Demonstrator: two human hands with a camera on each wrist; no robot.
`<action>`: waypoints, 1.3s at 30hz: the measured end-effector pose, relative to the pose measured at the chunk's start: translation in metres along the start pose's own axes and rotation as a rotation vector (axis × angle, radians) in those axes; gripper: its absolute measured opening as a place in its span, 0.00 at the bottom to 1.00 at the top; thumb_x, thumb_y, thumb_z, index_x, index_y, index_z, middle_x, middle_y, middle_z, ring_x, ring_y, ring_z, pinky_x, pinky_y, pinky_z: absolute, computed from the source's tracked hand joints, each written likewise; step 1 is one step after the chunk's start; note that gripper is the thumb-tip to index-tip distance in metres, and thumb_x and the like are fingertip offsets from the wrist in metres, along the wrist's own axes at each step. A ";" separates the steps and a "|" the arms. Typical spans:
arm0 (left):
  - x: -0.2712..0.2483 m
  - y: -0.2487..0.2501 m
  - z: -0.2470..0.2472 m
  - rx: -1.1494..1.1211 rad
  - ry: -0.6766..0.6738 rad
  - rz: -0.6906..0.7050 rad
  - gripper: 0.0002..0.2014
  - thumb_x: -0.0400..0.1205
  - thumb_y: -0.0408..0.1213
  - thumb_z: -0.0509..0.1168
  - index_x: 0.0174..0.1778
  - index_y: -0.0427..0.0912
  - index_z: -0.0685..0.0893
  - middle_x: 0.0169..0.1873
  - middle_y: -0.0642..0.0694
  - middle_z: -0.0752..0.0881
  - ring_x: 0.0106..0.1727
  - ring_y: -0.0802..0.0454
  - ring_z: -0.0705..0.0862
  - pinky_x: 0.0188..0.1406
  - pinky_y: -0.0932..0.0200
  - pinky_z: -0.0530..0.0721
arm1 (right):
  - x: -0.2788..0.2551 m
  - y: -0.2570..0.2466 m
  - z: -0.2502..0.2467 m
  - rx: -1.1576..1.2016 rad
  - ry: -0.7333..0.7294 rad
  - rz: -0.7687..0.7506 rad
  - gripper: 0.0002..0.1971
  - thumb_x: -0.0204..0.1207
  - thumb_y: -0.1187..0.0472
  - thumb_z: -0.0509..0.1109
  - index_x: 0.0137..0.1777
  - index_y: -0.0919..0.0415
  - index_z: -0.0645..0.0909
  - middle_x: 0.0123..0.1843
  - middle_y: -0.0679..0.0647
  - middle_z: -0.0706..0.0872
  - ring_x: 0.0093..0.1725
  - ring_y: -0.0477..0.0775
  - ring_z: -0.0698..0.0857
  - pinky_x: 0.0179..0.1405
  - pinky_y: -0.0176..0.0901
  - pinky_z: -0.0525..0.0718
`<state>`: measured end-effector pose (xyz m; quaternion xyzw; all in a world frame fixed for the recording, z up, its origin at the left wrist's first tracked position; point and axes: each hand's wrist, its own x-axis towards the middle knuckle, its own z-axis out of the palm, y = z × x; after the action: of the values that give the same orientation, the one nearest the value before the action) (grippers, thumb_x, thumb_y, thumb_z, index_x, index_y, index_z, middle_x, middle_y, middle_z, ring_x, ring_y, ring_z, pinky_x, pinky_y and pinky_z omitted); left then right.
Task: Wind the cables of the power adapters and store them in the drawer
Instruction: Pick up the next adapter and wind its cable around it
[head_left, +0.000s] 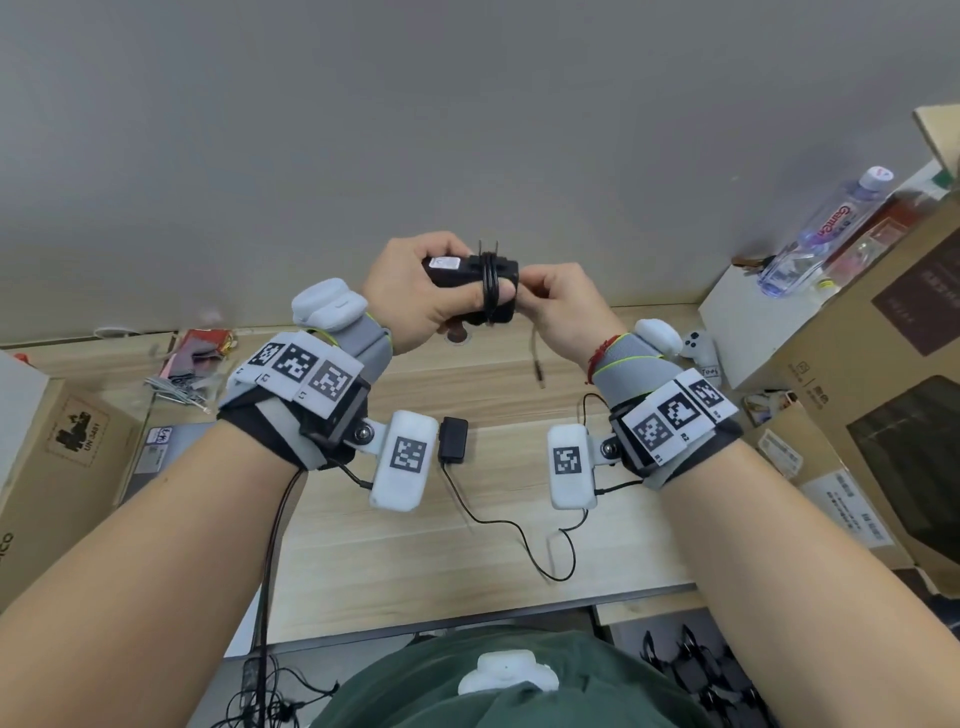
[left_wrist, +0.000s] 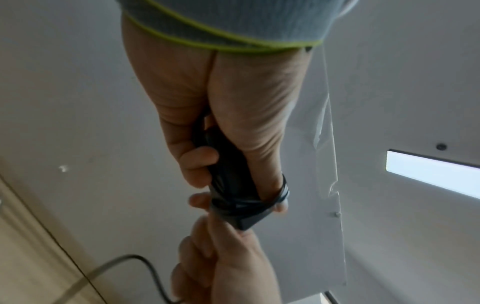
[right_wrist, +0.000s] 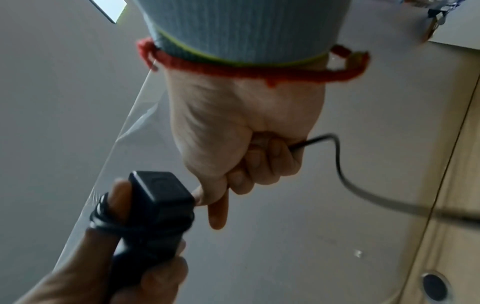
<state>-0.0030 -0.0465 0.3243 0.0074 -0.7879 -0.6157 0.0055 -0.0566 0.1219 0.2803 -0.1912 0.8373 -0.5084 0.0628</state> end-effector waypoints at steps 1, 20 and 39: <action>0.002 0.000 -0.001 -0.031 0.049 0.000 0.13 0.72 0.34 0.80 0.38 0.38 0.80 0.22 0.49 0.85 0.19 0.52 0.80 0.18 0.64 0.76 | -0.003 -0.001 0.002 -0.034 -0.045 0.013 0.18 0.83 0.53 0.68 0.36 0.65 0.84 0.30 0.49 0.73 0.29 0.44 0.67 0.33 0.44 0.65; 0.000 -0.031 -0.018 0.435 0.032 -0.109 0.18 0.65 0.50 0.83 0.40 0.45 0.85 0.31 0.45 0.90 0.23 0.53 0.81 0.20 0.65 0.77 | -0.003 -0.023 -0.011 -0.094 -0.016 -0.102 0.04 0.75 0.52 0.77 0.38 0.46 0.89 0.35 0.65 0.89 0.34 0.48 0.79 0.45 0.40 0.81; 0.003 -0.009 -0.006 -0.103 0.173 -0.010 0.13 0.72 0.36 0.80 0.37 0.40 0.80 0.27 0.43 0.85 0.20 0.53 0.80 0.19 0.65 0.76 | -0.015 -0.007 0.011 -0.088 -0.135 0.065 0.15 0.86 0.54 0.64 0.51 0.61 0.89 0.13 0.39 0.71 0.17 0.38 0.72 0.21 0.27 0.64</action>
<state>-0.0058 -0.0551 0.3169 0.0639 -0.7519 -0.6523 0.0709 -0.0372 0.1157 0.2800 -0.2004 0.8583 -0.4549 0.1272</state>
